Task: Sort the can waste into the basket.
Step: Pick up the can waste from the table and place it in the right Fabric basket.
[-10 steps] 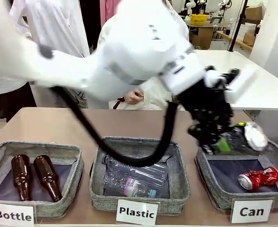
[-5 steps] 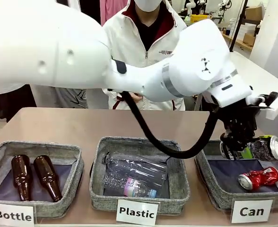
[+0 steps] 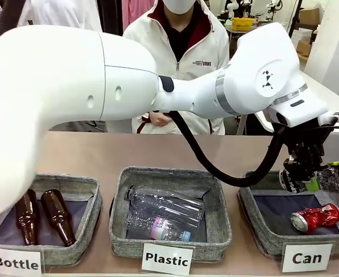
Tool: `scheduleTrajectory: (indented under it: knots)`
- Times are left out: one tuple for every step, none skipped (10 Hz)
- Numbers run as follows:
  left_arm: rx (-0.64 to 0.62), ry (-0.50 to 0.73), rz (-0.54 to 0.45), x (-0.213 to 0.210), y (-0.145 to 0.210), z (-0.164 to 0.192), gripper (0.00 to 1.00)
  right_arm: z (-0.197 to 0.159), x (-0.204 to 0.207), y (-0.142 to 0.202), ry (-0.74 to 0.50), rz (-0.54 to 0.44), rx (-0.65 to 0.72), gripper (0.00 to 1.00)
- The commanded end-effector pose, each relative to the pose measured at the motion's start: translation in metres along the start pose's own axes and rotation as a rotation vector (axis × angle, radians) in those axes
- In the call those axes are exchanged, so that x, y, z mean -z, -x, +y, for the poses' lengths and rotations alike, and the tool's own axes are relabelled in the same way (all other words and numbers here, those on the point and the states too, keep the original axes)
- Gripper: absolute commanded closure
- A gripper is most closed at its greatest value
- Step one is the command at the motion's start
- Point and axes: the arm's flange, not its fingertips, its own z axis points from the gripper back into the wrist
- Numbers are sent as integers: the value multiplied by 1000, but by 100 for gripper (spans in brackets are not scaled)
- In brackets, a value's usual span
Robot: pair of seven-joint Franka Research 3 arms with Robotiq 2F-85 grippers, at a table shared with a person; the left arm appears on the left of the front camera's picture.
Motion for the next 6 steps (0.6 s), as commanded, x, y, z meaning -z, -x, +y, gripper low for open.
scheduleTrajectory:
  knots:
    - [-22,11,23,-4,0,19,0,3,-3,-1,9,12,13,0]
    - [-19,13,25,-7,0,18,0,3,-3,-1,9,12,13,0]
    - [-31,18,29,-9,3,16,0,3,-3,-1,9,12,13,0]
    - [-35,15,19,-12,5,11,0,3,-3,-1,9,12,13,0]
    - [-52,27,6,-20,4,4,0,3,-3,-1,9,12,13,0]
    - [-69,44,2,-31,5,-6,0,3,-3,-1,9,12,13,0]
